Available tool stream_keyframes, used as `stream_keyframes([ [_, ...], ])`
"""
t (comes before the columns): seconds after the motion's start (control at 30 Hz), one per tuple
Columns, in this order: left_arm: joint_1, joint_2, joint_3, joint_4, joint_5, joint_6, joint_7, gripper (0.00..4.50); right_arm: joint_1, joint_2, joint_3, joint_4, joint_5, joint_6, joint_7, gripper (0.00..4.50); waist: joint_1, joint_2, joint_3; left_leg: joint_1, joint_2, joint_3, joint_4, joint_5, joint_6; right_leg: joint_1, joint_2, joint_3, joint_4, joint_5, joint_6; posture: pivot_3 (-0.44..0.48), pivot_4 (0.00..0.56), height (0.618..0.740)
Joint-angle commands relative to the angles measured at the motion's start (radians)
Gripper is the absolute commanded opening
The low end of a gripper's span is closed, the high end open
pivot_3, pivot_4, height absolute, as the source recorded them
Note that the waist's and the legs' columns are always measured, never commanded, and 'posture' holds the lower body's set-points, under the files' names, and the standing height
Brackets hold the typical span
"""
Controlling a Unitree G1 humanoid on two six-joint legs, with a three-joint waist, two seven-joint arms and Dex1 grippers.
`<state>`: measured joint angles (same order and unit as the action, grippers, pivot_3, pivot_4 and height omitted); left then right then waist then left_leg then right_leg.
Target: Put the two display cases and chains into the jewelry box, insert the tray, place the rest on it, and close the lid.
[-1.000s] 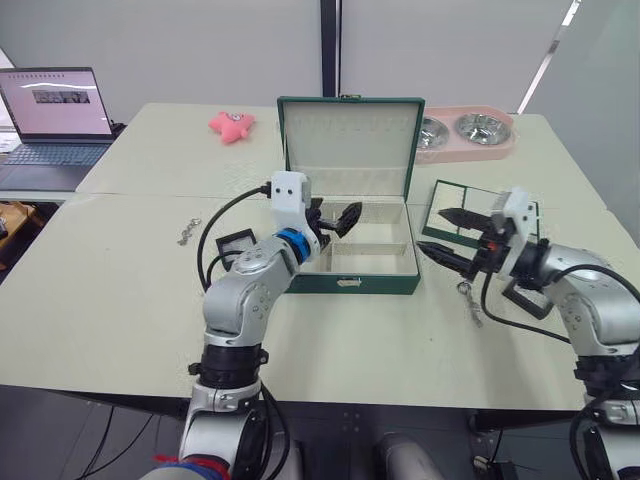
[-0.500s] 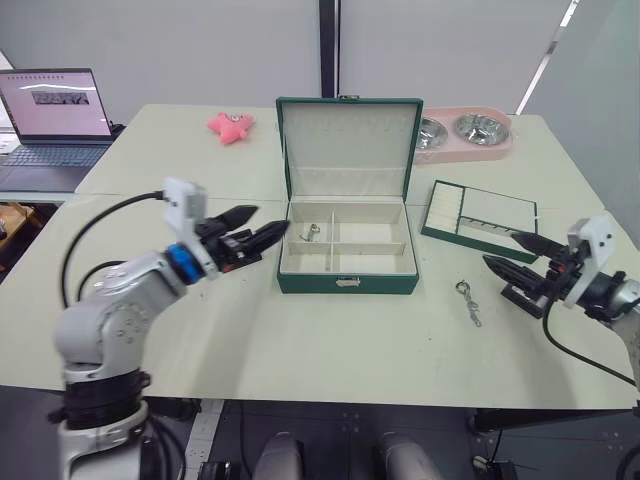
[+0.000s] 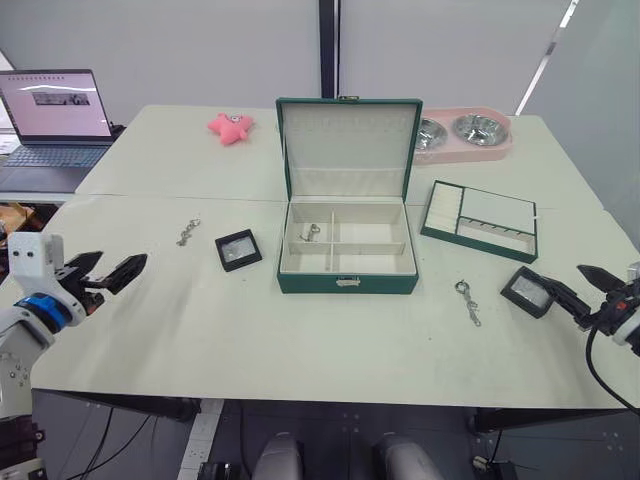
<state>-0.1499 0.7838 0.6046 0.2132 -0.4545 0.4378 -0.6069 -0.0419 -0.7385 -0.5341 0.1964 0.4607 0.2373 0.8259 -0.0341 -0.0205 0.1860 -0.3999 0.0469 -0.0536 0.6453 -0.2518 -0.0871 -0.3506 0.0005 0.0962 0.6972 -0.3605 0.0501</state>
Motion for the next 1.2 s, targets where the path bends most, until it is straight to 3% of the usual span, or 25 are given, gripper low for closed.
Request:
stream_keyframes([
  [0.03, -0.01, -0.018, 0.072, 0.073, 0.059, -0.12, 0.132, 4.47, -0.01, 0.015, -0.052, 0.077, -0.025, -0.098, -0.052, 4.5, 0.0, 0.0, 0.0, 0.0, 0.0, 0.0, 0.0, 0.0, 0.0, 0.0, 0.0, 0.0, 0.0, 0.0, 0.0, 0.0, 0.15, 0.74],
  [0.37, 0.043, -0.062, 0.078, 0.14, 0.116, -0.214, 0.253, 4.47, -0.016, 0.035, -0.041, 0.15, -0.036, -0.189, -0.097, 4.5, -0.001, 0.0, 0.0, 0.0, 0.0, 0.0, 0.0, 0.0, 0.0, 0.0, -0.001, 0.0, 0.001, 0.0, 0.0, 0.0, 0.15, 0.74],
  [0.83, 0.028, -0.088, 0.045, 0.172, 0.11, -0.254, 0.288, 4.47, -0.009, 0.048, -0.038, 0.158, -0.03, -0.214, -0.107, 4.5, -0.001, 0.0, 0.0, 0.0, 0.0, 0.0, 0.0, 0.0, 0.0, 0.0, -0.001, 0.0, 0.001, 0.0, 0.0, 0.0, 0.15, 0.74],
  [1.07, 0.0, -0.107, 0.023, 0.13, 0.089, -0.215, 0.283, 4.47, 0.012, 0.029, -0.016, 0.039, -0.001, -0.145, -0.064, 4.5, -0.001, 0.0, 0.0, 0.0, 0.0, 0.0, 0.0, 0.0, 0.0, 0.0, -0.001, 0.0, 0.001, 0.0, 0.0, 0.0, 0.15, 0.74],
  [1.2, -0.001, -0.116, 0.011, 0.094, 0.088, -0.194, 0.285, 4.47, 0.023, 0.0, 0.032, -0.116, 0.045, -0.046, 0.002, 4.5, -0.002, 0.001, -0.001, 0.0, 0.0, 0.001, 0.0, 0.0, 0.0, 0.0, -0.001, 0.0, 0.002, 0.0, 0.0, 0.0, 0.15, 0.74],
])
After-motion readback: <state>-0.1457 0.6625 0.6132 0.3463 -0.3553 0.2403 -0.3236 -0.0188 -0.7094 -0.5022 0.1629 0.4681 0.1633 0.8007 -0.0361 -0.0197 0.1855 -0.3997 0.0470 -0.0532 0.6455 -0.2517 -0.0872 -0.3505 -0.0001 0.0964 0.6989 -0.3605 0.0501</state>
